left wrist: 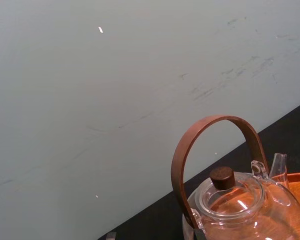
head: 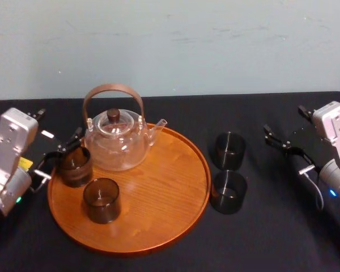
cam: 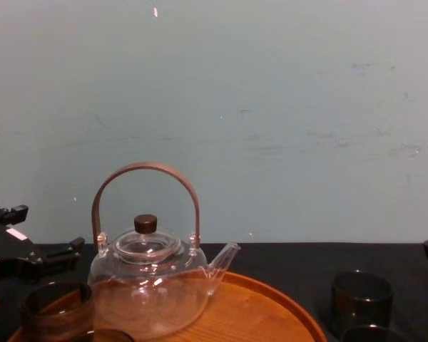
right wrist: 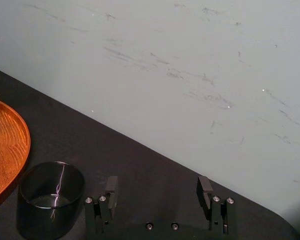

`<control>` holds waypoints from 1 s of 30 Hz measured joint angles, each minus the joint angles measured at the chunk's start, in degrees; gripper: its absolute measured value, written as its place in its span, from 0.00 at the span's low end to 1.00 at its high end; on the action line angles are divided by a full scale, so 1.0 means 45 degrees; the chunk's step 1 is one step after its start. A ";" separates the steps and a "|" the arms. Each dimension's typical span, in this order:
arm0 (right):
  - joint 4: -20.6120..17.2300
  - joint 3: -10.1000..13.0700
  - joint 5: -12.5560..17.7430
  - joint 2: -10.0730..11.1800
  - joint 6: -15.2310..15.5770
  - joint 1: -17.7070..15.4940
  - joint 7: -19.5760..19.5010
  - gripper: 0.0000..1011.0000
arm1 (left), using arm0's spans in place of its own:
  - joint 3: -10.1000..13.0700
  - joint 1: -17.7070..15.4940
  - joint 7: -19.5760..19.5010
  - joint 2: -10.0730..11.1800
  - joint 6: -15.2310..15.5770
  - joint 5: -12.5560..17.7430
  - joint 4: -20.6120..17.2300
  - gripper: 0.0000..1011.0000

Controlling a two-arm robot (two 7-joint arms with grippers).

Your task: Pick up the glass from the table and place it on the tray.

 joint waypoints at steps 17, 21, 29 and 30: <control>-0.0554 0.0755 0.0467 0.0006 0.0423 -0.0374 0.0711 0.99 | 0.0000 0.0000 0.0000 0.0000 0.0000 0.0000 0.0000 0.99; -0.1109 0.1098 0.0810 0.0185 0.0778 -0.0715 0.1019 0.99 | 0.0000 0.0000 0.0000 0.0000 0.0000 0.0001 -0.0001 0.99; -0.2243 0.1767 0.1847 0.0616 0.1810 -0.1457 0.1910 0.99 | 0.0000 0.0000 0.0000 0.0000 0.0000 0.0000 0.0000 0.99; -0.2478 0.1901 0.2063 0.0722 0.2004 -0.1631 0.2110 0.99 | -0.0001 0.0000 0.0000 0.0000 0.0000 0.0001 0.0000 0.99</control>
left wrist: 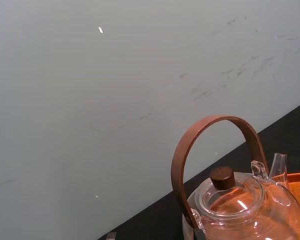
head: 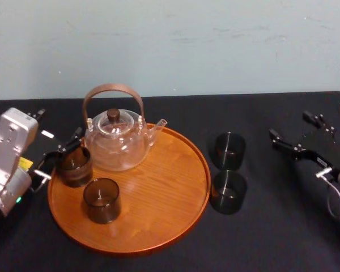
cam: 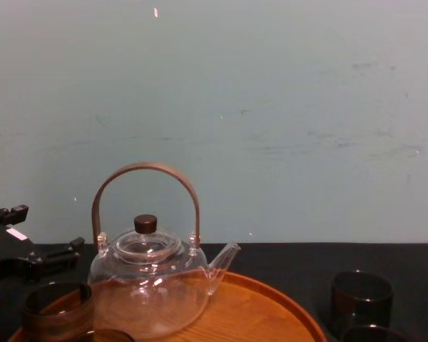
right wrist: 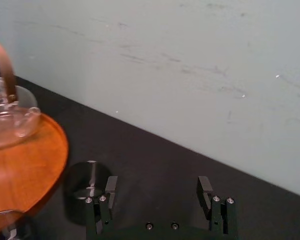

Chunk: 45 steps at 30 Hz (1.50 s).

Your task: Pick up the glass from the table and place it on the tray.

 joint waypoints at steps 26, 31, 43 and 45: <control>-0.1544 0.0804 0.0725 0.1930 0.0677 -0.1784 0.4062 0.99 | 0.0000 0.0001 0.0000 0.0000 0.0000 0.0000 0.0000 0.99; -0.1555 0.0738 0.0547 0.2048 0.0589 -0.1804 0.4651 0.99 | 0.0000 0.0000 0.0000 0.0000 0.0000 0.0000 0.0000 0.99; -0.1451 0.0356 0.0275 0.2087 0.0427 -0.1630 0.5590 0.99 | 0.0000 0.0000 0.0000 0.0000 0.0000 -0.0001 0.0000 0.99; -0.1412 0.0293 0.0262 0.2072 0.0421 -0.1579 0.5667 0.99 | 0.0001 0.0000 0.0000 0.0000 0.0000 -0.0001 0.0000 0.99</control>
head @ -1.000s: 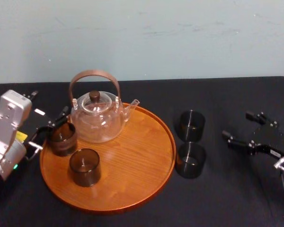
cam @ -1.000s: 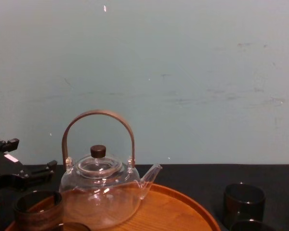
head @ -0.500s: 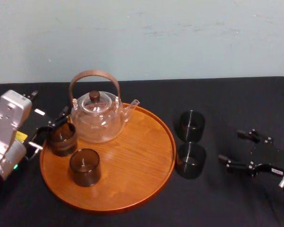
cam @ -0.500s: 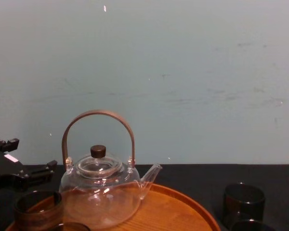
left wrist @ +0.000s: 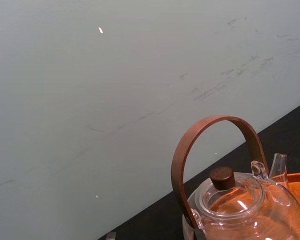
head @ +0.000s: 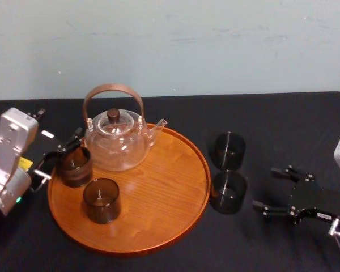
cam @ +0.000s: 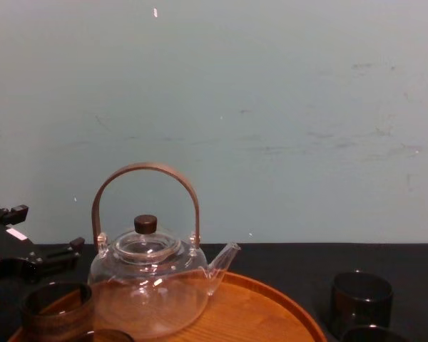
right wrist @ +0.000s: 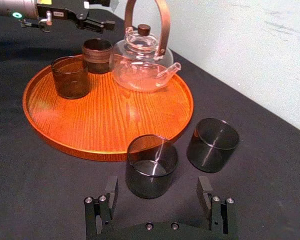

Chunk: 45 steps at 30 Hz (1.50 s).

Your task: Pick up the glass from the table and place it on the tray.

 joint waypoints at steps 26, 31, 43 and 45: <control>0.1168 -0.1220 0.0226 -0.0868 0.0681 0.1541 0.0436 0.99 | 0.0000 0.0000 0.0001 0.0000 -0.0001 0.0000 0.0000 0.99; 0.1322 -0.1316 0.0313 -0.0986 0.0841 0.1711 0.0339 0.99 | 0.0000 0.0000 0.0000 0.0000 0.0000 0.0000 0.0000 0.99; 0.1943 -0.1705 0.0367 -0.1409 0.1202 0.2362 0.0120 0.99 | 0.0000 0.0000 0.0000 0.0000 0.0000 0.0000 0.0000 0.99; 0.2022 -0.1763 0.0360 -0.1453 0.1227 0.2446 0.0121 0.99 | -0.0001 0.0000 0.0000 0.0000 0.0000 0.0000 -0.0001 0.99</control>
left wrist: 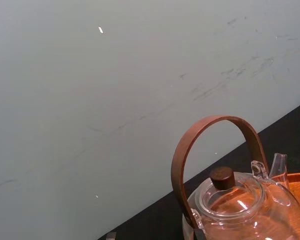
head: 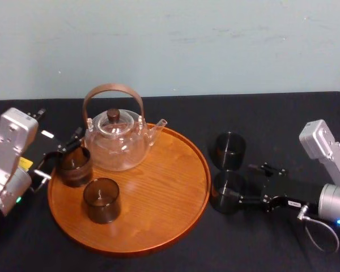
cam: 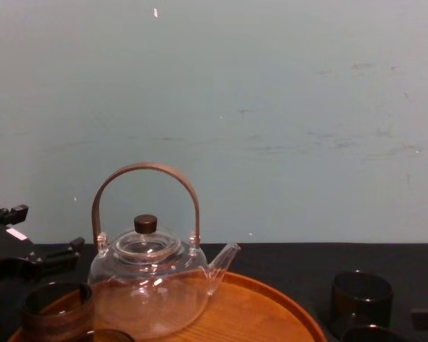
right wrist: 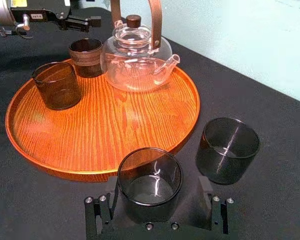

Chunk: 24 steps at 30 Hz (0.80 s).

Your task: Pick up the glass from the table and place it on the tray.

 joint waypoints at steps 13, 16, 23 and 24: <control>0.0386 -0.0432 -0.0155 -0.0186 0.0105 0.0529 0.0145 0.99 | 0.0000 0.0000 0.0000 0.0000 0.0000 0.0000 0.0001 0.99; 0.0442 -0.0504 -0.0197 -0.0222 0.0130 0.0623 0.0153 0.99 | 0.0000 -0.0001 0.0000 0.0000 0.0000 0.0000 0.0000 0.99; 0.0545 -0.0626 -0.0248 -0.0288 0.0191 0.0797 0.0167 0.99 | 0.0000 0.0000 0.0000 0.0000 -0.0001 0.0000 0.0001 0.99; 0.0555 -0.0638 -0.0254 -0.0295 0.0198 0.0811 0.0167 0.99 | 0.0001 -0.0001 0.0000 0.0000 0.0000 0.0000 0.0001 0.99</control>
